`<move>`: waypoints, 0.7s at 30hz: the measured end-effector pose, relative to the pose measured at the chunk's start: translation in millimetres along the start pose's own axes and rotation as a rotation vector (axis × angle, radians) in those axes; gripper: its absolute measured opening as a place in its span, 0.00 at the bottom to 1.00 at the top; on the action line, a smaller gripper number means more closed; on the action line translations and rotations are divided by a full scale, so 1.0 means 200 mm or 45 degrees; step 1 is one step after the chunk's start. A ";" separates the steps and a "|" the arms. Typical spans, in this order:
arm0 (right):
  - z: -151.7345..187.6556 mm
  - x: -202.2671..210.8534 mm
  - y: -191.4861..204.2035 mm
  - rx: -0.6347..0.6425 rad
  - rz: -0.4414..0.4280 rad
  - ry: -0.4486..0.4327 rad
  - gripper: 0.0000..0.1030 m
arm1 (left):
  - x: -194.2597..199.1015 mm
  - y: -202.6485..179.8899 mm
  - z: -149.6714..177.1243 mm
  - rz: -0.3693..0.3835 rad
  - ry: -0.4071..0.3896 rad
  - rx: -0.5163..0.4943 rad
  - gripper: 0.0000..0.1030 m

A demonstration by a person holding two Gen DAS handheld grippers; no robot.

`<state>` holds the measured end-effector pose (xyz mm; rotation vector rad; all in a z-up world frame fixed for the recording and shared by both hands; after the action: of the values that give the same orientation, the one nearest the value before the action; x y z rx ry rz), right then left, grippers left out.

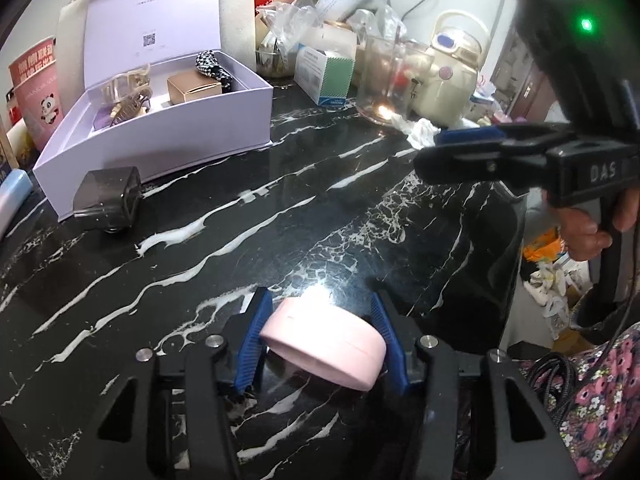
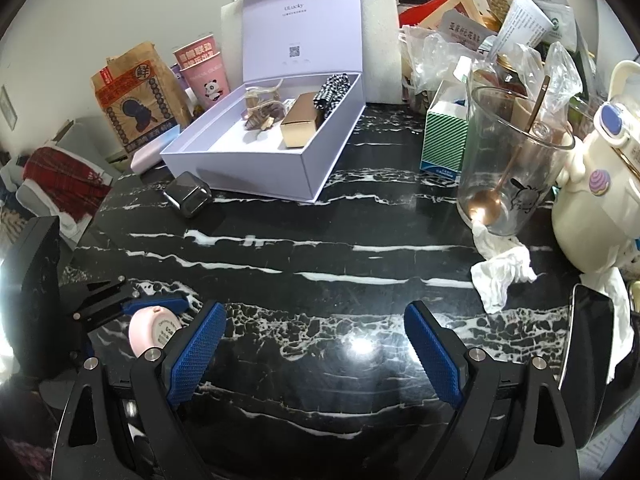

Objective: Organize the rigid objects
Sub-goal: 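Grasp the pink round case on the counter with the left gripper, then grasp the dark translucent square case with the right gripper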

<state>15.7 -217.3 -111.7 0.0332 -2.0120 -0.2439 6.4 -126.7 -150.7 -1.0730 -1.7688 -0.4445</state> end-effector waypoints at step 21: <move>-0.26 -0.24 0.40 0.236 -0.146 0.022 0.89 | 0.23 0.60 0.13 -0.245 -0.029 0.431 0.49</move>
<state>89.8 -141.5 -117.9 0.2673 -2.0124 -0.1280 85.1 -21.0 -142.3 -0.6767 -1.8938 -0.2363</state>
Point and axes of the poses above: each gripper's, at about its wrist camera, not at the fingertips, and x roughly against the way its jaws point, y to its left, z to its underside, the point moved 9 cm from there along -x, roughly the way its jaws point, and after that the axes turned 11 degrees about y, right-handed, at the moved point
